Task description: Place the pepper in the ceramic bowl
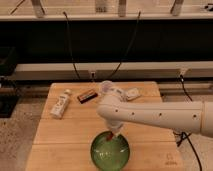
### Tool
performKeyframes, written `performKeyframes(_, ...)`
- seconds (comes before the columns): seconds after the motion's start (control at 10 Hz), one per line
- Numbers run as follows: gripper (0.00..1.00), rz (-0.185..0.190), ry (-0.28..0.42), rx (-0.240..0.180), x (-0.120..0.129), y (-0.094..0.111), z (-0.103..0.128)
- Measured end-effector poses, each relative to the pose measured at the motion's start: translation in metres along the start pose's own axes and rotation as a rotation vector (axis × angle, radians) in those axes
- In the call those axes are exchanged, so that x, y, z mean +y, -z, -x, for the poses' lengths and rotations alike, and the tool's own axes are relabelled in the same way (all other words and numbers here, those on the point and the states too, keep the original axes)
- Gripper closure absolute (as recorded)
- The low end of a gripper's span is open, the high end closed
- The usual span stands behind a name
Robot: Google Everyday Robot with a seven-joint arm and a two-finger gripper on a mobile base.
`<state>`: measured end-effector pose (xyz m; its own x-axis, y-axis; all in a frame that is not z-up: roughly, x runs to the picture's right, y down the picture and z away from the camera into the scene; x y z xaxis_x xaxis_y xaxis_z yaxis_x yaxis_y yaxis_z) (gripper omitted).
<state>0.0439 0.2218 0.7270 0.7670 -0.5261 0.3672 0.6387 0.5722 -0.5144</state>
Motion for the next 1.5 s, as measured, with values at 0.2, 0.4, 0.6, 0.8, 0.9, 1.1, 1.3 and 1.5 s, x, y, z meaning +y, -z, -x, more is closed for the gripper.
performKeyframes(0.2, 0.89, 0.001, 0.011, 0.002, 0.0, 0.001, 0.003)
performKeyframes(0.4, 0.76, 0.001, 0.023, 0.003, 0.0, 0.001, 0.007)
performKeyframes(0.6, 0.77, 0.003, 0.038, 0.003, -0.001, 0.002, 0.012)
performKeyframes(0.8, 0.85, 0.004, 0.054, 0.003, -0.002, 0.003, 0.016)
performKeyframes(0.9, 0.84, 0.005, 0.059, 0.003, -0.002, 0.003, 0.018)
performKeyframes(1.1, 0.76, 0.006, 0.076, 0.001, -0.002, 0.004, 0.023)
performKeyframes(1.3, 0.73, 0.008, 0.089, -0.001, -0.001, 0.004, 0.027)
performKeyframes(1.5, 0.62, 0.008, 0.101, -0.003, -0.001, 0.005, 0.031)
